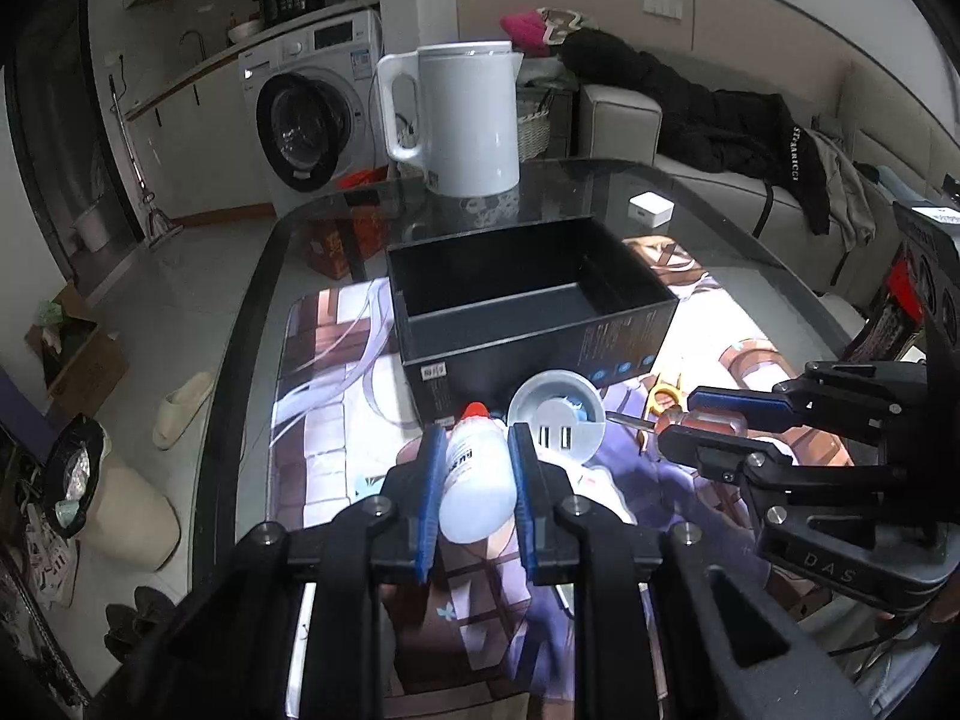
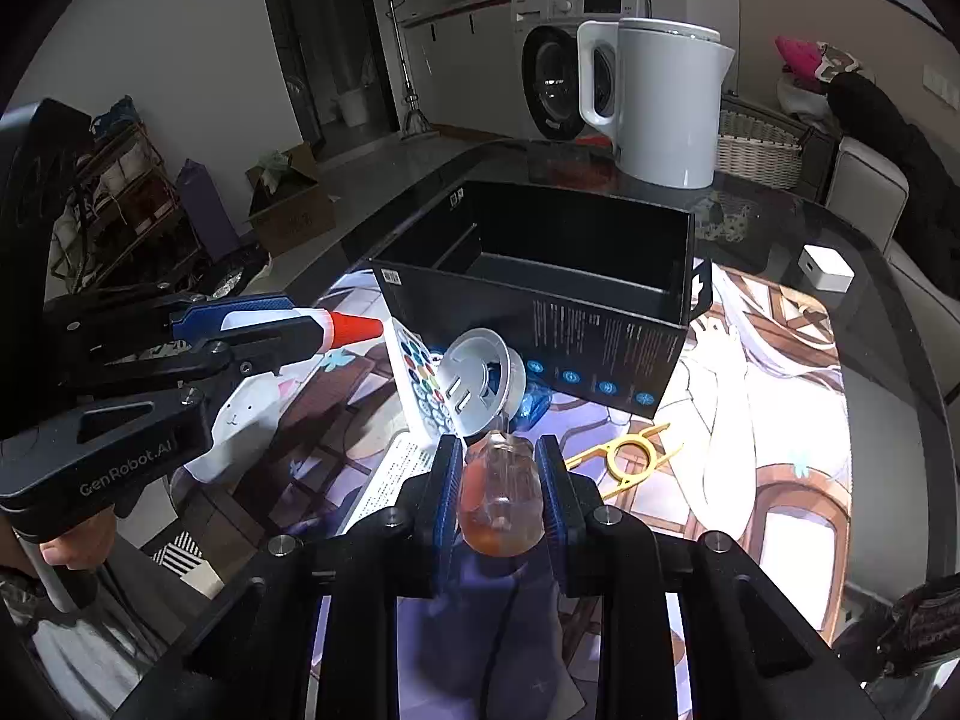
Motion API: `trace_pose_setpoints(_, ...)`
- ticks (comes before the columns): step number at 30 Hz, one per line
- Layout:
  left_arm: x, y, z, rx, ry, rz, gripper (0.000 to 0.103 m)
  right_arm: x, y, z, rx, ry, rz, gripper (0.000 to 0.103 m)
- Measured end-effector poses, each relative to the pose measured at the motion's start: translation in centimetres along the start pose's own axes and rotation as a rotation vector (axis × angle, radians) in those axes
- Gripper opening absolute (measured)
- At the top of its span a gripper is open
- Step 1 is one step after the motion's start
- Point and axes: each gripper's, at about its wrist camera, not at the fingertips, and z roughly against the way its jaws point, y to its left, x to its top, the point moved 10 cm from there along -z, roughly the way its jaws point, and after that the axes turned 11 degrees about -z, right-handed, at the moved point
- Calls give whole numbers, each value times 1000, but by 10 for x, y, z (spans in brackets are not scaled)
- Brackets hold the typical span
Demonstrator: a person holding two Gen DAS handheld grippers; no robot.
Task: Organize rigid objects
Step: 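Lift the glue bottle with the left tool while the right tool lifts the screwdriver, then lower the glue bottle into the black box with the left tool while the right tool drops the screwdriver in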
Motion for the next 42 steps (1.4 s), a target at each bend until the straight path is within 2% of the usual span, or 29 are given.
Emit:
trace_pose_setpoints(8,11,2,10,16,-67,6,18,11,3,13,24,-67,1,24)
trace_pose_setpoints(14,25,3,29,44,-168,-8,18,18,5,19,36,-113,-1,24)
trace_pose_setpoints(19,37,4,40,36,-225,8,19,31,8,35,42,-200,8,24)
trace_pose_setpoints(25,61,8,40,50,-272,33,19,59,17,51,18,-306,55,24)
trace_pose_setpoints(30,87,19,33,61,-318,77,19,91,17,52,2,-372,33,24)
trace_pose_setpoints(32,96,24,37,38,-378,109,19,102,18,51,-7,-395,36,24)
trace_pose_setpoints(35,107,32,42,73,-433,114,19,115,18,55,-15,-451,38,24)
trace_pose_setpoints(42,121,46,23,124,-460,122,19,138,17,53,-32,-529,39,24)
